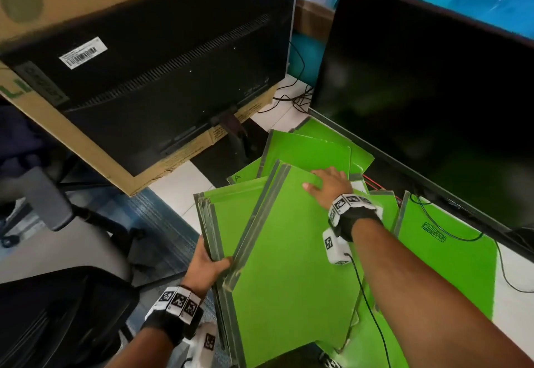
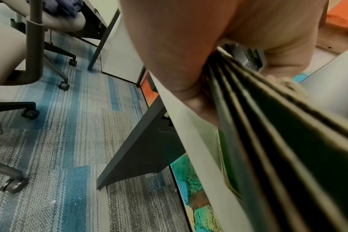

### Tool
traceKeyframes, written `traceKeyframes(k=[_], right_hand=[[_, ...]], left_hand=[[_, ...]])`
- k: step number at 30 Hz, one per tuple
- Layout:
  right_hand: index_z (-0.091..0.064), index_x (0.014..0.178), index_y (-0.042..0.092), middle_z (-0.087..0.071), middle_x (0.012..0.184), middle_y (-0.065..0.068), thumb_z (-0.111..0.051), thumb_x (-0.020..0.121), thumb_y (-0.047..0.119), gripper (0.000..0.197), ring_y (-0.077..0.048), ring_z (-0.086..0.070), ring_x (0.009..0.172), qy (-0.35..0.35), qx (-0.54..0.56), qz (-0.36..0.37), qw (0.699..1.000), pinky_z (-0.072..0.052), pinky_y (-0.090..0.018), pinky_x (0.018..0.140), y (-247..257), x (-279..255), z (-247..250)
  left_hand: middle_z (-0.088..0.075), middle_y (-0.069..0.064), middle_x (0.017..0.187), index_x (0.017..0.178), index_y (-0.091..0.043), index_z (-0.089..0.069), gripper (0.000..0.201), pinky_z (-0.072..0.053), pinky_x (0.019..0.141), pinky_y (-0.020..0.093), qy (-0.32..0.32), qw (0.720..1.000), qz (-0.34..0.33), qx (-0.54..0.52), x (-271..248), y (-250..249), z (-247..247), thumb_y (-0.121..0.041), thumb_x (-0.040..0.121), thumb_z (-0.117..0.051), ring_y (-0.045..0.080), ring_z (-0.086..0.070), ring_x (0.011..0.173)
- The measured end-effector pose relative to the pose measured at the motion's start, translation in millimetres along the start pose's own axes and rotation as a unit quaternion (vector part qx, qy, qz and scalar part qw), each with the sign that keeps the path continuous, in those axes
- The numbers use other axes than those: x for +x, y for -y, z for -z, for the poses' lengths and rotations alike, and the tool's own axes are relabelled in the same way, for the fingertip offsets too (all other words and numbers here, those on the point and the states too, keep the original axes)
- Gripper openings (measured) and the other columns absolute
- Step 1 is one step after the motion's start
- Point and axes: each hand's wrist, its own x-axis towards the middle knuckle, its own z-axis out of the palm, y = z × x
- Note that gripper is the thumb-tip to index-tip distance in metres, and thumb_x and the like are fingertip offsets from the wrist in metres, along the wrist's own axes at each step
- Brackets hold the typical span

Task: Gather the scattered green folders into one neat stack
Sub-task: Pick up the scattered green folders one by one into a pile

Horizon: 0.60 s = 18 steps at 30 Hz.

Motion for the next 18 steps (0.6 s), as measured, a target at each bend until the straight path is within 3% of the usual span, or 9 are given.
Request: traceKeyframes(k=[3, 5, 7, 9, 12, 14, 16, 18], right_hand=[[-0.035, 0.143, 0.025, -0.028, 0.153, -0.008, -0.049, 0.087, 0.058, 0.067, -0.034, -0.02, 0.141, 0.015, -0.019, -0.029, 0.999, -0.02, -0.052, 0.114, 1, 5, -9], [-0.039, 0.141, 0.028, -0.027, 0.153, -0.01, -0.051, 0.087, 0.057, 0.062, -0.034, -0.02, 0.141, 0.008, -0.003, -0.035, 0.999, -0.019, -0.054, 0.114, 2, 4, -8], [-0.043, 0.138, 0.032, -0.025, 0.155, -0.01, -0.056, 0.086, 0.051, 0.057, -0.036, -0.024, 0.141, 0.005, 0.064, -0.022, 0.998, -0.023, -0.055, 0.112, 4, 3, -4], [-0.047, 0.135, 0.036, -0.032, 0.152, -0.006, -0.062, 0.086, 0.043, 0.051, -0.034, -0.034, 0.137, -0.014, 0.119, 0.031, 0.992, -0.028, -0.052, 0.111, 8, 4, 4], [-0.049, 0.133, 0.04, -0.046, 0.145, 0.003, -0.062, 0.087, 0.037, 0.048, -0.025, -0.04, 0.135, -0.012, 0.097, 0.124, 0.987, -0.023, -0.05, 0.113, 25, 3, 14], [-0.046, 0.135, 0.042, -0.042, 0.147, 0.0, -0.059, 0.088, 0.039, 0.048, -0.024, -0.034, 0.138, 0.002, 0.044, 0.157, 0.987, -0.016, -0.046, 0.114, 42, -1, 11], [-0.041, 0.137, 0.045, -0.034, 0.152, -0.006, -0.056, 0.089, 0.042, 0.05, -0.027, -0.025, 0.142, 0.028, -0.005, 0.18, 0.983, -0.01, -0.046, 0.114, 59, -8, -2], [-0.038, 0.139, 0.045, -0.028, 0.154, -0.008, -0.054, 0.091, 0.043, 0.051, -0.031, -0.019, 0.143, 0.061, -0.044, 0.203, 0.976, -0.008, -0.048, 0.115, 77, -16, -21]], left_hand=[[-0.067, 0.019, 0.103, 0.124, -0.016, -0.043, 0.07, -0.06, 0.065, 0.035, 0.023, 0.999, 0.003, -0.026, -5, 0, 2, 0.026, 0.071, -0.061, 0.029, -0.073, 0.077], [-0.068, 0.015, 0.1, 0.123, -0.019, -0.045, 0.071, -0.058, 0.064, 0.031, 0.023, 0.999, 0.0, -0.043, -8, -1, 3, 0.021, 0.067, -0.062, 0.027, -0.071, 0.077], [-0.066, 0.007, 0.093, 0.117, -0.025, -0.05, 0.067, -0.055, 0.063, 0.029, 0.016, 0.998, 0.003, -0.065, -11, -4, 4, 0.002, 0.058, -0.065, 0.024, -0.065, 0.08], [-0.067, 0.001, 0.094, 0.118, -0.027, -0.053, 0.067, -0.052, 0.073, 0.033, 0.022, 0.996, 0.013, -0.091, -13, -6, 3, -0.021, 0.054, -0.072, 0.023, -0.062, 0.087], [-0.061, 0.001, 0.128, 0.137, -0.025, -0.043, 0.094, -0.046, 0.101, 0.048, 0.018, 0.994, 0.041, -0.099, -13, -3, 7, -0.047, 0.056, -0.084, 0.024, -0.058, 0.117], [-0.05, 0.004, 0.143, 0.145, -0.027, -0.032, 0.108, -0.038, 0.109, 0.054, 0.019, 0.995, 0.042, -0.086, -13, -1, 7, -0.056, 0.056, -0.085, 0.026, -0.05, 0.129], [-0.049, 0.008, 0.144, 0.144, -0.026, -0.032, 0.111, -0.039, 0.107, 0.056, 0.016, 0.996, 0.04, -0.072, -15, 0, 4, -0.056, 0.052, -0.088, 0.029, -0.051, 0.129], [-0.061, 0.009, 0.129, 0.134, -0.023, -0.041, 0.11, -0.049, 0.098, 0.051, 0.009, 0.997, 0.028, -0.071, -18, -6, -3, -0.053, 0.042, -0.092, 0.028, -0.063, 0.114]])
